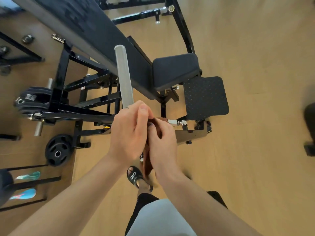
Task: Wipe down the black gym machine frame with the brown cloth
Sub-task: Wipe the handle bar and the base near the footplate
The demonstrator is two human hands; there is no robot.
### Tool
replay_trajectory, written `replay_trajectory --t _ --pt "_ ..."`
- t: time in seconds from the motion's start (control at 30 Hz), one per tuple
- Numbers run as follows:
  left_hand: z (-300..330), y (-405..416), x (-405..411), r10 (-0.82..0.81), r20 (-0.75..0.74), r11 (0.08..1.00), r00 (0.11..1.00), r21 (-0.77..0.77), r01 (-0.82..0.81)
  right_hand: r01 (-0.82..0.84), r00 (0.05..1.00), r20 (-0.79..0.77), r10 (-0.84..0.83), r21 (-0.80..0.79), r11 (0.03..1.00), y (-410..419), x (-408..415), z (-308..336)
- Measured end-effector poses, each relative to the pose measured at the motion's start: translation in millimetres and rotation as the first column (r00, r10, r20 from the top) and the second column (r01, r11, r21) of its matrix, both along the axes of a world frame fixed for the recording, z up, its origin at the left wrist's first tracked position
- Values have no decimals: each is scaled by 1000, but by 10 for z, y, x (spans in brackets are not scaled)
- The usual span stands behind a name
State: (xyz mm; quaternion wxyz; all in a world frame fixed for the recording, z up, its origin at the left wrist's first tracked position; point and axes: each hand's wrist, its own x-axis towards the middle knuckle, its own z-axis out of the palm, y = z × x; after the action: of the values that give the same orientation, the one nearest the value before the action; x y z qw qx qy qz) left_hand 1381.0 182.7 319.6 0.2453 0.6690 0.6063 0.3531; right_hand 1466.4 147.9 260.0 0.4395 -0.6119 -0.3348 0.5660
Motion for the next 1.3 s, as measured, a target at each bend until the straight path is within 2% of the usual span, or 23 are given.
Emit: replay_trajectory --t 0.07,0.23,0.37,0.43,0.47,0.57,0.63,0.67,0.8,0.93,1.0,1.03,1.07,1.1,1.2,1.3 --pt "10 -4 -3 -9 -9 1000 1000 4 9 4 1000 -1 -4 8 1000 65 13 7" --pt "0 4 2 22 -57 1000 998 -9 -22 20 993 119 19 -318 948 480 495 -706" --pt "-8 6 11 20 -74 1000 997 -11 -21 67 973 225 41 -455 888 686 690 -1095" --pt "1 11 10 18 -56 1000 998 -19 -19 73 962 270 49 -422 904 635 592 -1010" --pt "3 14 11 18 -46 1000 999 -24 -19 53 969 243 41 -367 929 543 499 -886" --pt "-2 25 13 5 -47 1000 999 -26 -6 -15 994 103 25 -101 995 142 187 -299" --pt "-6 32 13 -13 -72 1000 997 -15 12 -25 995 103 20 46 999 -2 75 -23" --pt "-1 36 16 -24 -89 1000 996 -16 23 -21 995 98 15 64 998 5 65 13" --pt "-3 53 40 -89 -192 996 977 -16 88 -79 992 87 88 -97 992 285 265 -274" --pt "15 44 57 -138 -304 990 943 -33 134 -1 986 160 45 -264 964 515 578 -860" --pt "79 41 80 -202 -448 979 871 -74 189 19 976 210 55 -333 943 606 681 -1109" --pt "133 58 117 -269 -571 963 775 -146 226 28 970 237 62 -359 933 639 696 -1168" --pt "164 75 163 -353 -681 935 642 -247 253 33 959 272 74 -369 929 652 692 -1187" --pt "176 80 220 -421 -740 907 525 -342 247 31 948 306 86 -357 934 634 677 -1182" --pt "110 -15 524 -531 -801 842 278 -536 63 -3 963 265 46 -158 987 368 587 -1069" --pt "-166 -203 825 -542 -825 829 160 -556 -55 -32 990 137 31 -1 1000 133 572 -1026"
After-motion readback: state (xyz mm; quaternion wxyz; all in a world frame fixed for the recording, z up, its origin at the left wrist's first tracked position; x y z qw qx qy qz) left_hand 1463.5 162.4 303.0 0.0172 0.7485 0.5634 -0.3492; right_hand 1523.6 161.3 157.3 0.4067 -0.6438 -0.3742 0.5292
